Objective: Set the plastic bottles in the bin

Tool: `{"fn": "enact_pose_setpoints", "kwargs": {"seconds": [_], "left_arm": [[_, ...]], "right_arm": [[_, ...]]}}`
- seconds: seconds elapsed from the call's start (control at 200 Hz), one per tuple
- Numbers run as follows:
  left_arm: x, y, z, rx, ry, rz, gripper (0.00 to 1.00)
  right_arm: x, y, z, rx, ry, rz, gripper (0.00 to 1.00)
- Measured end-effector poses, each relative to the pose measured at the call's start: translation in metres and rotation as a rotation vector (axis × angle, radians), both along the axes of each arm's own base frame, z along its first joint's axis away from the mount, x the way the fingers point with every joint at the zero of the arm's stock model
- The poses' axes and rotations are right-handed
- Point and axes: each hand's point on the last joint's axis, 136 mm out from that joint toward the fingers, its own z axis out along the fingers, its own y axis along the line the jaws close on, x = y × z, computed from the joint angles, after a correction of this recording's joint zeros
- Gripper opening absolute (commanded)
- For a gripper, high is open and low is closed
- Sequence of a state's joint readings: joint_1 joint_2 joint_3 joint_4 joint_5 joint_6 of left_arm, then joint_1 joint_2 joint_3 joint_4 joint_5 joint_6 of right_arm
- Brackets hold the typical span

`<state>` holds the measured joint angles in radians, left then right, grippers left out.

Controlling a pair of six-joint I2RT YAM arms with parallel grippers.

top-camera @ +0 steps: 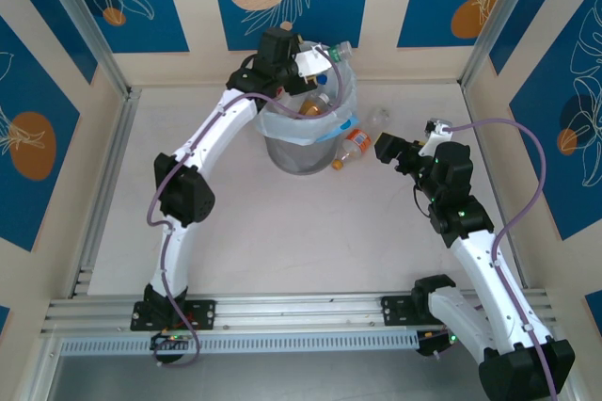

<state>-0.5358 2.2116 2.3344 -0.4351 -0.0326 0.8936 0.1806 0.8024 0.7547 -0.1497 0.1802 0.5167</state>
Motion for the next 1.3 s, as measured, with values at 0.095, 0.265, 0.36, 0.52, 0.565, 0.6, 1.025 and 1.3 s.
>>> {"fn": "enact_pose_setpoints", "kwargs": {"seconds": [0.095, 0.265, 0.36, 0.52, 0.565, 0.6, 1.025, 1.3], "left_arm": [[0.001, 0.003, 0.002, -0.036, 0.018, 0.001, 0.90], [0.000, 0.006, 0.011, -0.099, 0.056, -0.014, 0.90], [-0.002, 0.003, 0.017, -0.122, 0.062, -0.028, 0.90], [-0.001, -0.004, 0.002, -0.126, 0.097, -0.054, 0.90], [-0.002, -0.007, -0.006, -0.122, 0.119, -0.069, 0.89], [-0.004, -0.010, -0.013, -0.123, 0.144, -0.085, 0.88], [-0.054, -0.025, -0.026, -0.135, 0.315, -0.283, 0.79], [-0.081, -0.008, 0.001, -0.203, 0.321, -0.242, 0.99]], "right_arm": [[0.000, 0.000, 0.000, 0.000, 0.000, -0.001, 1.00], [0.000, -0.002, 0.000, 0.000, 0.001, -0.005, 1.00], [0.000, -0.002, -0.001, 0.006, 0.004, -0.007, 0.99], [-0.001, -0.002, -0.006, 0.002, 0.026, -0.009, 1.00], [-0.001, -0.003, -0.006, 0.002, 0.028, -0.009, 1.00], [-0.001, -0.003, -0.007, 0.003, 0.029, -0.010, 1.00], [0.004, -0.003, -0.017, 0.027, 0.070, -0.023, 0.99], [0.014, -0.003, -0.032, 0.027, 0.124, -0.038, 1.00]]}}
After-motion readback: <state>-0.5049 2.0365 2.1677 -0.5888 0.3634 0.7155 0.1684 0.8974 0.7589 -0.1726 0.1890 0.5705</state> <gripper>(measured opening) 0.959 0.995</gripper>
